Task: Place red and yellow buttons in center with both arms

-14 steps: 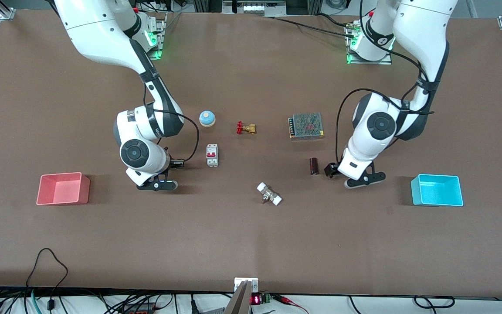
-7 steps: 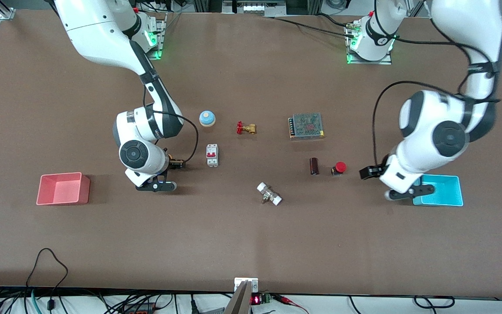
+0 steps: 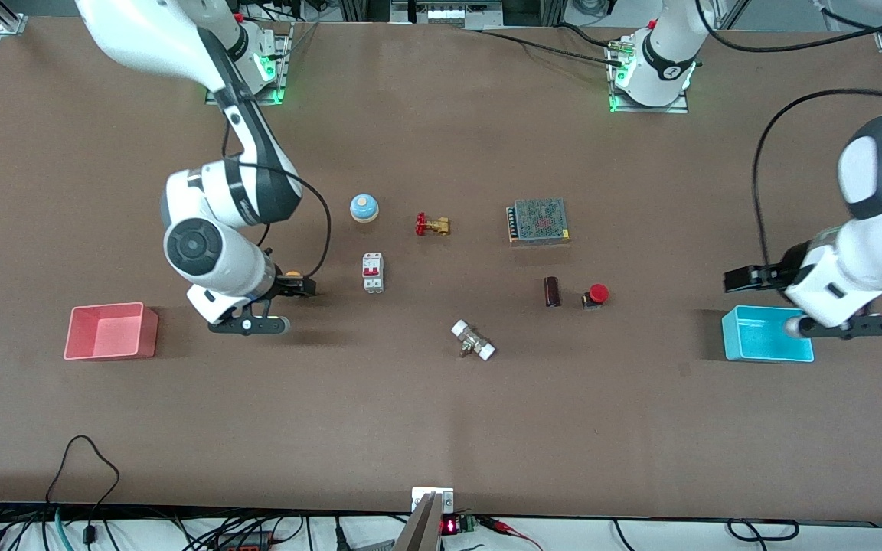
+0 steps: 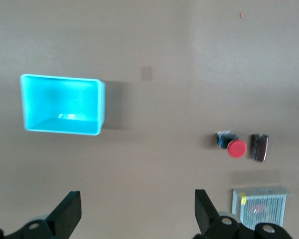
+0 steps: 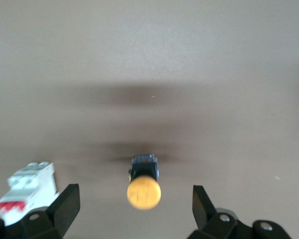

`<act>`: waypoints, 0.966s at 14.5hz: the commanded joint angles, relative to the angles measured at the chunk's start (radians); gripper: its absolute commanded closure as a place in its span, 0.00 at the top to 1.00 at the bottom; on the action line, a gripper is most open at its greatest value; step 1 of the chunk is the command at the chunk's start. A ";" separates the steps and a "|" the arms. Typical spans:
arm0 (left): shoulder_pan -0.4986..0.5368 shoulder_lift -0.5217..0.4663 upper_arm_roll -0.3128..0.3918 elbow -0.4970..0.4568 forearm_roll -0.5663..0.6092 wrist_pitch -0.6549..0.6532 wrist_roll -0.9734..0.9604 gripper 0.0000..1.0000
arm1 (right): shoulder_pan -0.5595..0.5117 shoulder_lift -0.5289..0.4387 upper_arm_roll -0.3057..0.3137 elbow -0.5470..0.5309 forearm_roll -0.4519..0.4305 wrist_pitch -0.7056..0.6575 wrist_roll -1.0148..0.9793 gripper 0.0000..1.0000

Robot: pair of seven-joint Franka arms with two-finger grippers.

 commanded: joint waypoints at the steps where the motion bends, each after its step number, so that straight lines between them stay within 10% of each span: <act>1: 0.025 -0.074 -0.003 -0.011 -0.014 -0.063 0.047 1.00 | -0.012 -0.081 -0.011 0.022 0.007 -0.121 -0.017 1.00; 9: 0.024 -0.241 0.001 -0.016 -0.014 -0.195 -0.006 1.00 | -0.087 -0.167 -0.063 0.151 0.006 -0.317 -0.015 1.00; 14: -0.022 -0.330 0.063 -0.036 -0.005 -0.254 -0.005 1.00 | -0.329 -0.249 -0.021 0.154 0.000 -0.356 -0.234 1.00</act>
